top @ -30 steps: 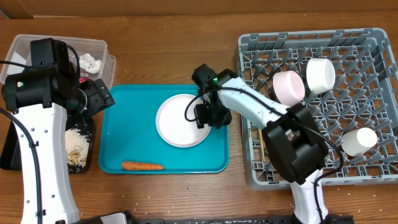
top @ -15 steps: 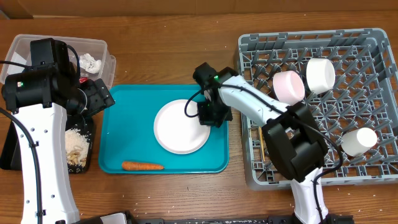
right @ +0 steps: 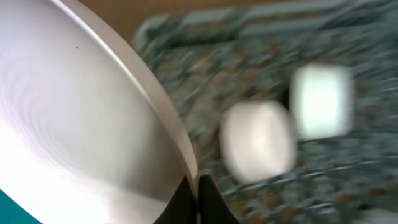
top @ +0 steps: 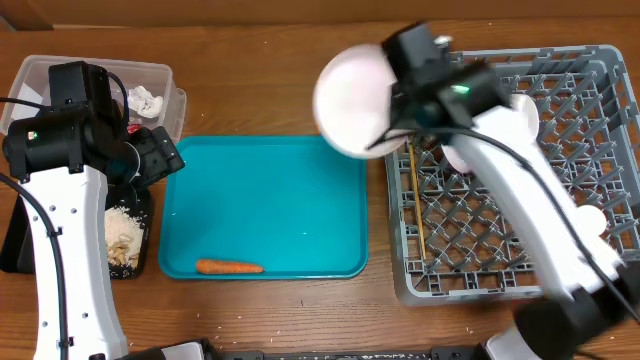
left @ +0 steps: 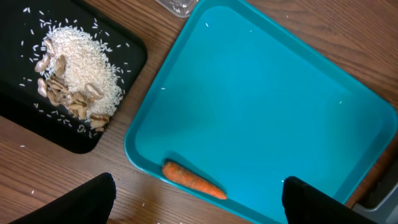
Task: Sort waste into correct bins and load items into the dishwasher
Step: 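Lift the white plate right and stand it in the dish rack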
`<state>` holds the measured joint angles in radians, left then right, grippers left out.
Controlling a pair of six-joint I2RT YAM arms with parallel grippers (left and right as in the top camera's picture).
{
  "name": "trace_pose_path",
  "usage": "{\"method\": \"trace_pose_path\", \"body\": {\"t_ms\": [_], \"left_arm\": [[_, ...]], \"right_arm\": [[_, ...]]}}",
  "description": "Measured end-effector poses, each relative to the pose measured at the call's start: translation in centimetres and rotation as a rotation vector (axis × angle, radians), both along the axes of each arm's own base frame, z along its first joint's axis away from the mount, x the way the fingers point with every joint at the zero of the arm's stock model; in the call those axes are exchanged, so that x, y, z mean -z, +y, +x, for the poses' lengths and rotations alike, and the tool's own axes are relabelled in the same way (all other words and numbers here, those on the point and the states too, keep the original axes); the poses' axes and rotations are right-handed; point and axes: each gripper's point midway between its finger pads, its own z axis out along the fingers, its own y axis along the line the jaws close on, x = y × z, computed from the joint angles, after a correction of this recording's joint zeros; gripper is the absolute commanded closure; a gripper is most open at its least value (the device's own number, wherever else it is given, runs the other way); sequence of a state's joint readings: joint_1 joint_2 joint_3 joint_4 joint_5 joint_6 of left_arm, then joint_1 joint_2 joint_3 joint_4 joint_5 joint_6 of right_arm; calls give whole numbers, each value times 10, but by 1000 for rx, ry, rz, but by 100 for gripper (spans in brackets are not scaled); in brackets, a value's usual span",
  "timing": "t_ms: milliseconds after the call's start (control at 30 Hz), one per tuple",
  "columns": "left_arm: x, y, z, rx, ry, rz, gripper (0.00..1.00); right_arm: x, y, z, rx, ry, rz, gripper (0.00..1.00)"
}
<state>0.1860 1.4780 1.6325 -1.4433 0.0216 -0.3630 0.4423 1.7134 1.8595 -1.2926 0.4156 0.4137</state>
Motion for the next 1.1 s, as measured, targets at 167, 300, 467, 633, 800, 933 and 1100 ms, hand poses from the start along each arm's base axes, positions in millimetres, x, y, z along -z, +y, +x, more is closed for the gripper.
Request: {"method": "trace_pose_path", "body": {"t_ms": [167,300,467,633,800,933,1100], "left_arm": [[0,0,0,0,0,0,12],[0,0,0,0,0,0,12],[0,0,0,2,1,1,13],[0,0,0,4,0,1,12],[0,0,0,4,0,1,13],[0,0,0,4,0,1,12],[0,0,0,4,0,1,12]], "right_arm": [[-37,-83,-11,234,-93,-237,96],[-47,-141,-22,472,-131,-410,96],[-73,-202,-29,758,-281,-502,96],[-85,-258,-37,963,-358,-534,96],[-71,-304,-44,1077,-305,-592,96],[-42,-328,-40,1113,-216,-605,96],[-10,-334,-32,1104,-139,-591,96]]}}
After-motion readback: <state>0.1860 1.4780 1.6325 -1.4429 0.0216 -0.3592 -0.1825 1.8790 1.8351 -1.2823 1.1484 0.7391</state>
